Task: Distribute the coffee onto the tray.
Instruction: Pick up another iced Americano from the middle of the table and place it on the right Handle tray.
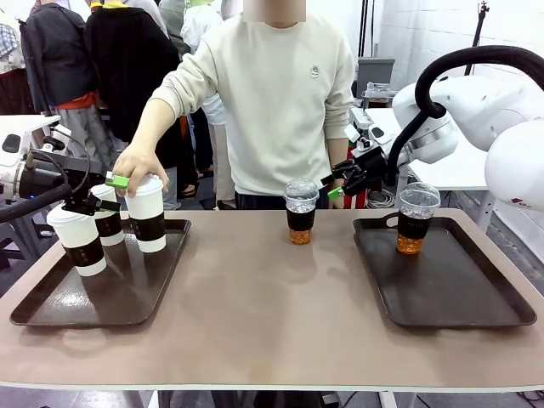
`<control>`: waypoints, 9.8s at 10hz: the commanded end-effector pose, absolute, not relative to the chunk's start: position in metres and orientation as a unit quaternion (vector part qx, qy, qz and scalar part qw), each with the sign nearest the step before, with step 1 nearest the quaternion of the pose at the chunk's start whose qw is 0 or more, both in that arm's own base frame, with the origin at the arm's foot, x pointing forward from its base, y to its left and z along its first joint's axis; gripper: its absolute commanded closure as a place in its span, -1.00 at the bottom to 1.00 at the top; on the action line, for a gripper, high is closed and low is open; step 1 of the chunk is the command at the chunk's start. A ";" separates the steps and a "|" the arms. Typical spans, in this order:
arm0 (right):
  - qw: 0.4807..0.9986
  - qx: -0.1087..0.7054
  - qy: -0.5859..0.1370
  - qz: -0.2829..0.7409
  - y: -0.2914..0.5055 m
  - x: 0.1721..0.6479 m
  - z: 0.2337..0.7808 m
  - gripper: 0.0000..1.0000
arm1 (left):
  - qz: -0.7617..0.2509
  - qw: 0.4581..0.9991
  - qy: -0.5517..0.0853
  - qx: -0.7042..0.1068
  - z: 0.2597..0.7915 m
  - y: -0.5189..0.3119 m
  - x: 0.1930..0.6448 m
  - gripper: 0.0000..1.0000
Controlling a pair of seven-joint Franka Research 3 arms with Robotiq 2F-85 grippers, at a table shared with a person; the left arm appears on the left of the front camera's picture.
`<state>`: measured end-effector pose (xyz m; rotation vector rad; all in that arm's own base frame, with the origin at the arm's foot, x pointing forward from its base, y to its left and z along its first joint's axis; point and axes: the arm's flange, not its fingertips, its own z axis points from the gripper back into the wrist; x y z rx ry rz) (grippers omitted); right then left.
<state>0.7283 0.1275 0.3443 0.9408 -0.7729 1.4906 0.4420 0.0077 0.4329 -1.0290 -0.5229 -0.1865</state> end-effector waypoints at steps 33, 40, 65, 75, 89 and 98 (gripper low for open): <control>0.532 0.475 -0.226 0.664 0.207 0.737 0.278 -1.00 | -0.087 0.834 -0.246 -0.486 0.434 0.008 0.440 -1.00; 0.518 0.500 -0.230 0.655 0.206 0.737 0.281 -0.27 | -0.087 0.834 -0.246 -0.486 0.434 0.008 0.440 -1.00; 0.643 0.407 -0.356 0.543 0.019 0.473 0.384 -0.27 | -0.087 0.834 -0.246 -0.486 0.434 0.008 0.440 -1.00; 0.635 0.412 -0.339 0.559 -0.046 0.469 0.298 -0.27 | -0.087 0.834 -0.246 -0.486 0.434 0.008 0.440 -1.00; 0.659 0.454 -0.299 0.520 -0.066 0.472 0.281 -1.00 | -0.087 0.834 -0.246 -0.486 0.434 0.008 0.440 -1.00; 0.663 0.451 -0.305 0.514 -0.073 0.471 0.272 -1.00 | -0.087 0.834 -0.246 -0.486 0.434 0.008 0.440 -1.00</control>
